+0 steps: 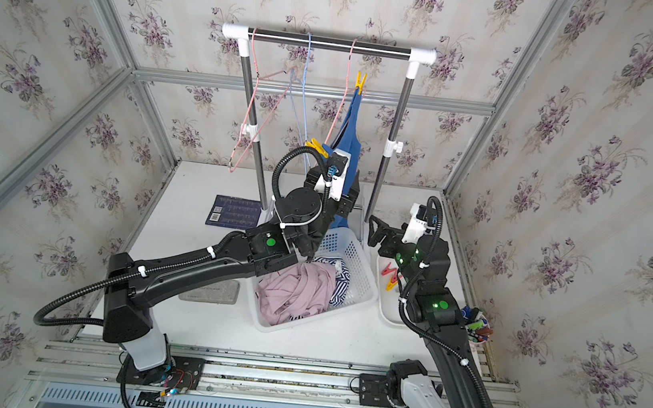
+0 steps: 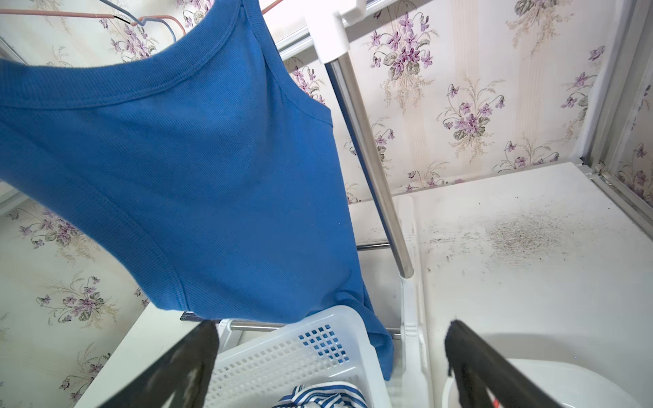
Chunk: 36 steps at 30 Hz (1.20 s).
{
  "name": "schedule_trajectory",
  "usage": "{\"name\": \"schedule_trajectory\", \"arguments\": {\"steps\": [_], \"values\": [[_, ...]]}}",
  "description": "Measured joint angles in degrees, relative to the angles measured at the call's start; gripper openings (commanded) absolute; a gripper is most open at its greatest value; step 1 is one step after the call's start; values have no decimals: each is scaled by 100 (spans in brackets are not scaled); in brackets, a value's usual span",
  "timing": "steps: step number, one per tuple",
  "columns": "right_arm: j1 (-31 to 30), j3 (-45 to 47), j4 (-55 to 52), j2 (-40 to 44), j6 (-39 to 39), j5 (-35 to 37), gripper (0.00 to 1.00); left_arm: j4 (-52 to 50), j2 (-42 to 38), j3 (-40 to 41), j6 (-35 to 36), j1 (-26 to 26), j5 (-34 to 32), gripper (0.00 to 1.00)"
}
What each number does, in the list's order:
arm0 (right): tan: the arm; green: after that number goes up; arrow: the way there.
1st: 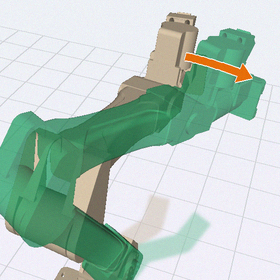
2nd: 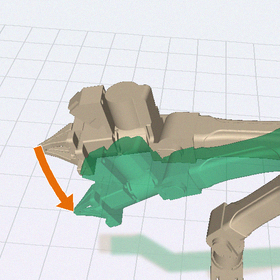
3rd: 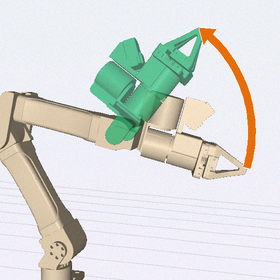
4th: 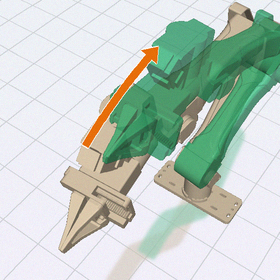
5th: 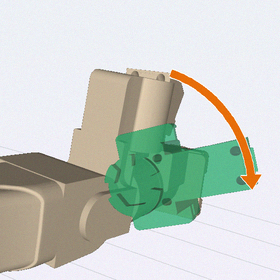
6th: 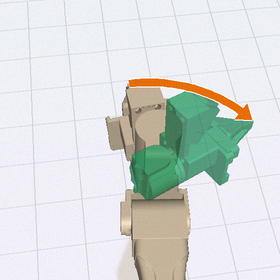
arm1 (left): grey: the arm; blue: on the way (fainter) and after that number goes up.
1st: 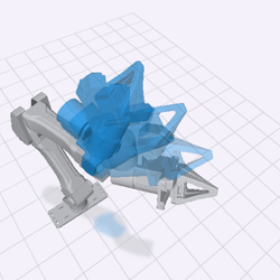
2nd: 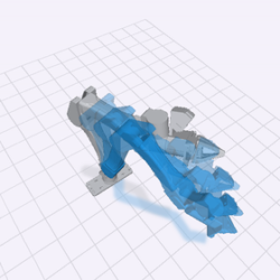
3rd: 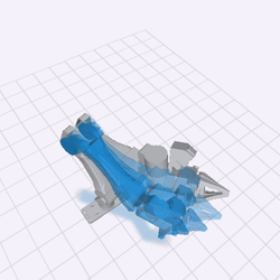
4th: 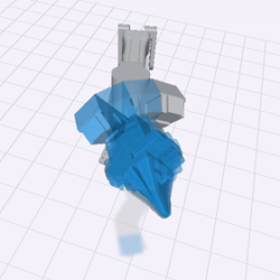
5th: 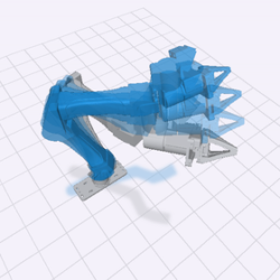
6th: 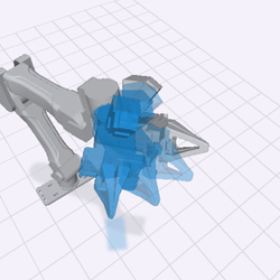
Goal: Remove the clothespins securing tank tops to the hanger
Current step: Adjust the hanger on the clothesline.
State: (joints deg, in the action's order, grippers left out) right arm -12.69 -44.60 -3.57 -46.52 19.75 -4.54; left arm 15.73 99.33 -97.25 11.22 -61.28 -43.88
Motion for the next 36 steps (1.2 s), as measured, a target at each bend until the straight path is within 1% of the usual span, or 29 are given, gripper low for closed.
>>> {"name": "schedule_trajectory", "arguments": {"steps": [3, 6, 9, 12, 14, 18, 24, 28, 33, 36], "values": [[0, 33, 28, 42, 0, 0, 100, -22, -269, 393, -125, 17, 343, 71], [0, 70, 74, 61, 0, -9, 100, 11, -549, 765, -170, 66, 734, 73], [0, 129, 122, 72, 0, -48, 100, 109, -903, 1261, -197, 184, 1062, 78], [0, 173, 157, 70, 0, -68, 100, 363, -1241, 1845, -221, 332, 1425, 86], [0, 203, 203, 63, 0, -72, 100, 503, -1392, 2135, -306, 479, 1674, 87], [0, 232, 205, 20, 0, -105, 100, 684, -1429, 2253, -490, 734, 2120, 87], [7, 238, 223, 4, -7, -127, 100, 1198, -1539, 2586, -564, 813, 2796, 87], [11, 240, 227, -4, -20, -125, 100, 1353, -1738, 2874, -765, 1032, 3185, 91], [11, 201, 227, -37, -22, -127, 100, 1246, -1996, 3121, -1202, 1449, 3550, 96], [11, 197, 238, -42, -22, -127, 100, 1213, -2044, 3071, -1373, 1521, 3794, 96]]}}
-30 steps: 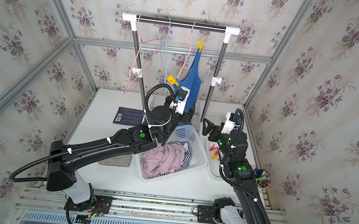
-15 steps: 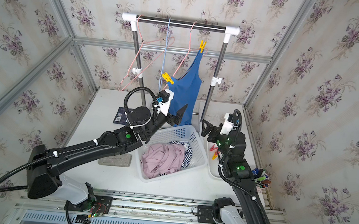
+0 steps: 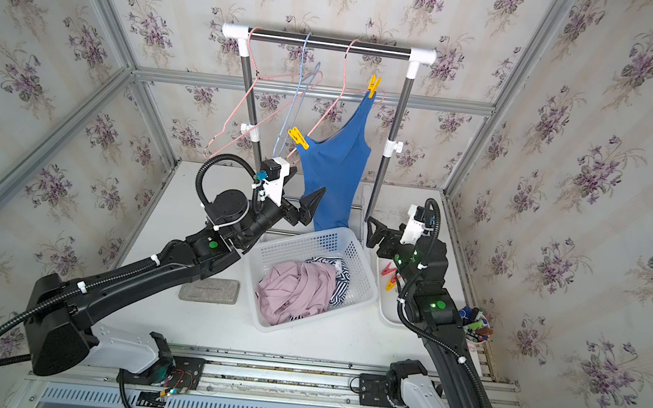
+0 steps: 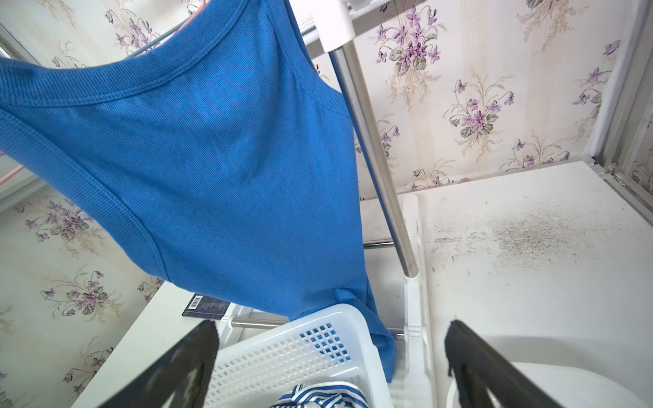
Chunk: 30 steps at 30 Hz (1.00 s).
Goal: Remove the clothespins securing tank tops to the hanger
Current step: Adjust the hanger on the clothesline.
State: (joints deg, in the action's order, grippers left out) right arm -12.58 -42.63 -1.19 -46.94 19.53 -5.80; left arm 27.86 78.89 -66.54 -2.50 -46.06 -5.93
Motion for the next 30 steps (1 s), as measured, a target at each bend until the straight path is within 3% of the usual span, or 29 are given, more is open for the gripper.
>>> {"name": "schedule_trajectory", "arguments": {"steps": [4, 12, 19, 30], "values": [[0, 7, 7, -52, 2, -4, 100, -374, 122, -321, -57, 2, 472, 96], [0, 2, 4, -96, 20, -87, 100, -1263, 555, -632, -26, 26, 752, 99], [0, -20, 24, -129, 17, -85, 100, -1971, 809, -933, -17, 122, 713, 99], [7, -20, 129, -212, 13, -90, 100, -1464, 243, -326, -101, 184, 11, 99]]}}
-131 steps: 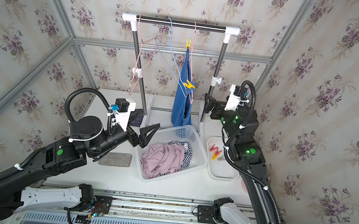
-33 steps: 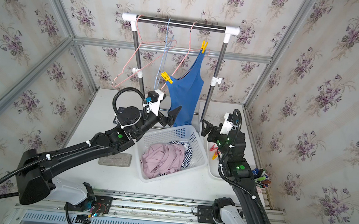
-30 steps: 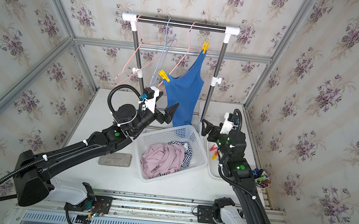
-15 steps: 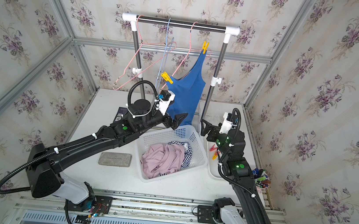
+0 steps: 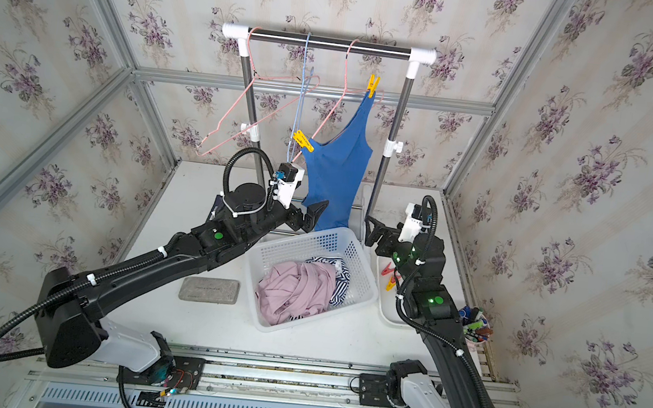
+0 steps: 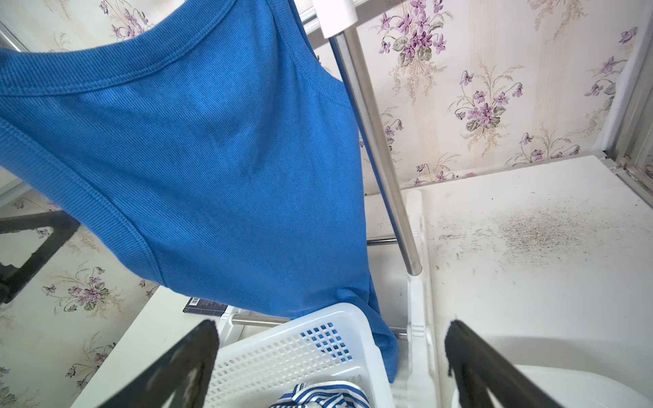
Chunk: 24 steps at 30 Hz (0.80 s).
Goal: Remove the clothespins securing tank tops to the hanger
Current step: Adjust the hanger on the clothesline, then pick up the hanger from the clothesline.
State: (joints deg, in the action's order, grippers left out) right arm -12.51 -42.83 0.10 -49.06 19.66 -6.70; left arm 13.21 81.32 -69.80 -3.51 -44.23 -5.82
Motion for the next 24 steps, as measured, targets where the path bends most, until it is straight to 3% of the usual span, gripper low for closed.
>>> {"name": "schedule_trajectory", "arguments": {"steps": [8, 18, 24], "values": [[0, 2, 24, -48, 0, -20, 100, 595, -450, 201, 4, 46, -61, 99], [0, 2, 48, -81, 13, -42, 100, 693, -160, -415, -168, 151, 306, 99], [0, 0, 46, -76, 13, -39, 100, 575, -234, -219, -332, 173, 380, 99]]}}
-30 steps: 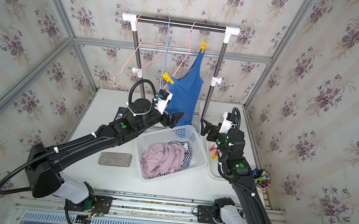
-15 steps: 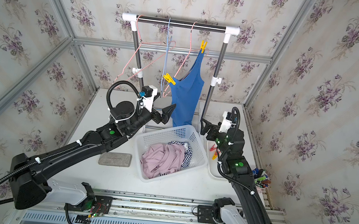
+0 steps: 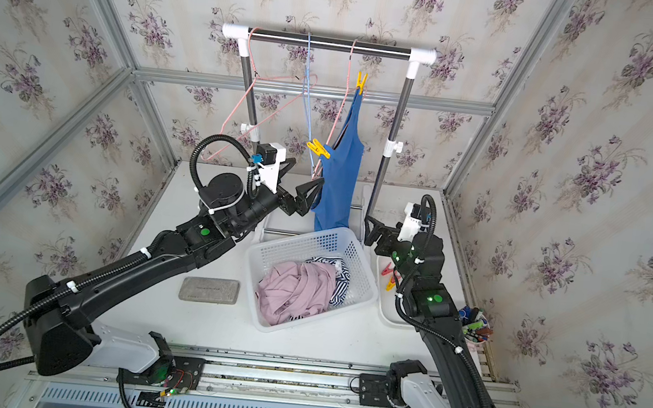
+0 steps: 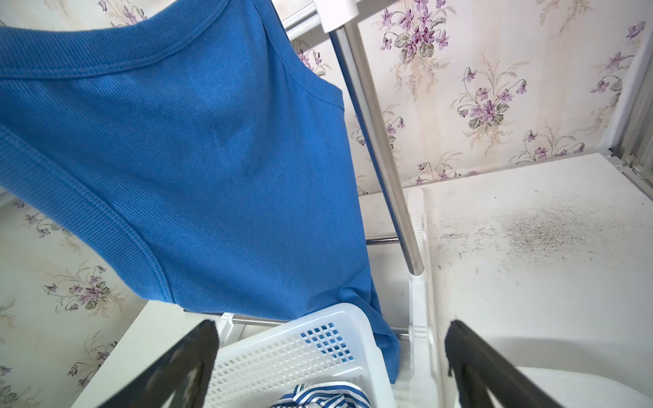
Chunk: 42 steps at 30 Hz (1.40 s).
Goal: Remove the clothespins securing tank tops to the hanger
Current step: Pick up the hanger from the clothesline.
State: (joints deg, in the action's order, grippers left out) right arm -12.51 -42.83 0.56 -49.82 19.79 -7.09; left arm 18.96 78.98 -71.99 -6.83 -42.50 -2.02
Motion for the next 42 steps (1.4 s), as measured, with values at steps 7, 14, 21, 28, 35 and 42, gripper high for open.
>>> {"name": "schedule_trajectory", "arguments": {"steps": [7, 14, 21, 28, 35, 42], "values": [[0, -162, 85, -129, 61, -114, 100, -144, 37, 120, -522, -15, 505, 99], [0, -170, 116, -138, 155, -227, 100, -52, 297, 35, -785, -280, 990, 99], [0, -151, 118, -109, 166, -243, 100, -2, 643, -282, -439, -713, 575, 99], [0, -162, 96, -94, 142, -236, 100, 125, 802, -356, 31, -946, -164, 99], [0, -199, 87, -188, 125, -236, 100, 197, 691, -219, 302, -929, -835, 99], [0, -234, 87, -258, 122, -240, 100, 372, 562, -50, 553, -918, -1082, 99]]}}
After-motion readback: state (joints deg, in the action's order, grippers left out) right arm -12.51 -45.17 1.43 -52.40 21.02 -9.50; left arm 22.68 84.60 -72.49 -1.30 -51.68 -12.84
